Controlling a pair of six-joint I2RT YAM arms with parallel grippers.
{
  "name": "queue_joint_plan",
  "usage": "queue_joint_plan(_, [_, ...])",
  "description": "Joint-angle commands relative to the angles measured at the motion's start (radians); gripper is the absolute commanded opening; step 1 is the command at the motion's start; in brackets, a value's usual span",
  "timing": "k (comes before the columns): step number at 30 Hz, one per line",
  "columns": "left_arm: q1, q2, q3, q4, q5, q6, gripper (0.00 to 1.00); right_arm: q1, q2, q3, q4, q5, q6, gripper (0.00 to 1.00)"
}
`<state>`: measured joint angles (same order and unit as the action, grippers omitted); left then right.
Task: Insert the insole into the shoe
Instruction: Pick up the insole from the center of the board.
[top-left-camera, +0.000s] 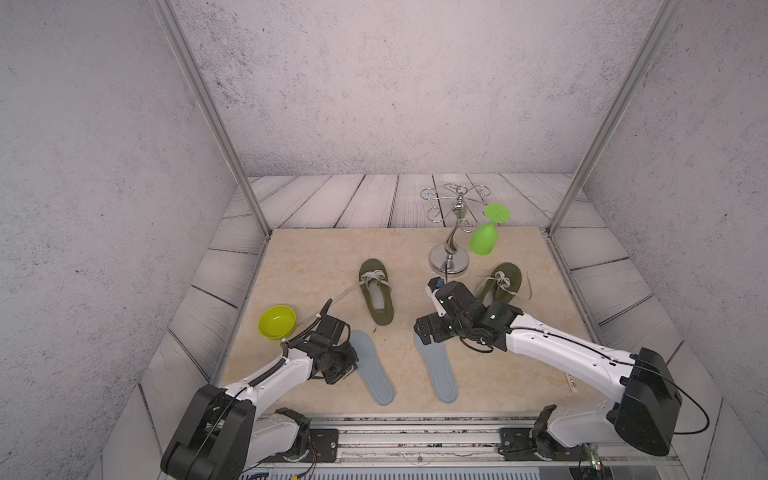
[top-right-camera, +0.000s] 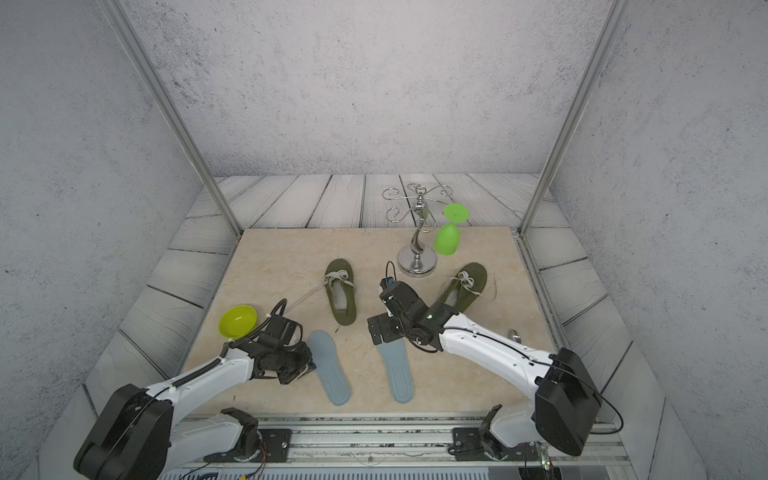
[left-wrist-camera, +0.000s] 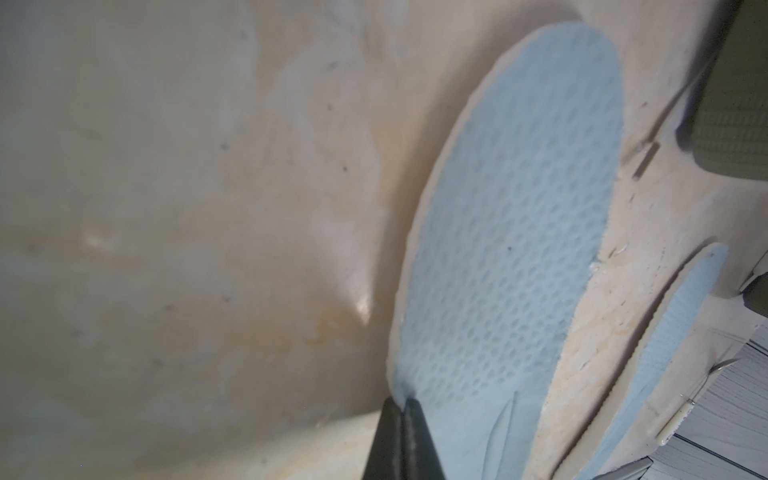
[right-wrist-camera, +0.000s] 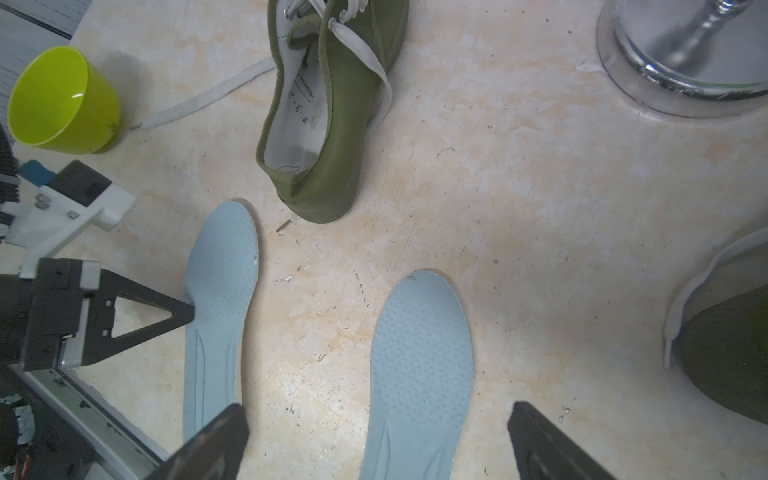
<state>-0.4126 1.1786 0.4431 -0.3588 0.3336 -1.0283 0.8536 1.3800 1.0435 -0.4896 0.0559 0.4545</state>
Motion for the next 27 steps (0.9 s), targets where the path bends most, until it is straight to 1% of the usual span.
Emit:
queue_joint_plan(1, [-0.002, -0.033, -0.011, 0.026, -0.012, -0.031, 0.0, -0.001, 0.014, 0.0, -0.02, 0.007, -0.037, 0.99])
queue_joint_plan(8, [-0.002, -0.112, 0.033, -0.01, -0.034, -0.056, 0.0, 0.005, 0.023, 0.002, -0.015, -0.046, -0.086, 0.99])
queue_joint_plan(13, [-0.002, -0.14, 0.097, -0.041, -0.029, -0.072, 0.0, 0.051, 0.024, 0.009, 0.03, -0.089, -0.145, 0.99])
queue_joint_plan(17, [0.0, -0.158, 0.149, -0.065, -0.012, -0.09, 0.0, 0.08, 0.027, 0.001, 0.106, -0.139, -0.182, 0.99])
queue_joint_plan(19, [0.0, -0.172, 0.166, -0.07, -0.008, -0.111, 0.0, 0.096, 0.015, -0.015, 0.16, -0.14, -0.191, 0.99])
queue_joint_plan(23, [0.001, -0.216, 0.16, -0.02, -0.017, -0.21, 0.0, 0.112, -0.011, -0.031, 0.24, -0.144, -0.21, 0.99])
queue_joint_plan(27, [0.01, -0.234, 0.136, 0.057, 0.006, -0.34, 0.0, 0.118, -0.005, 0.017, 0.215, -0.128, -0.295, 0.99])
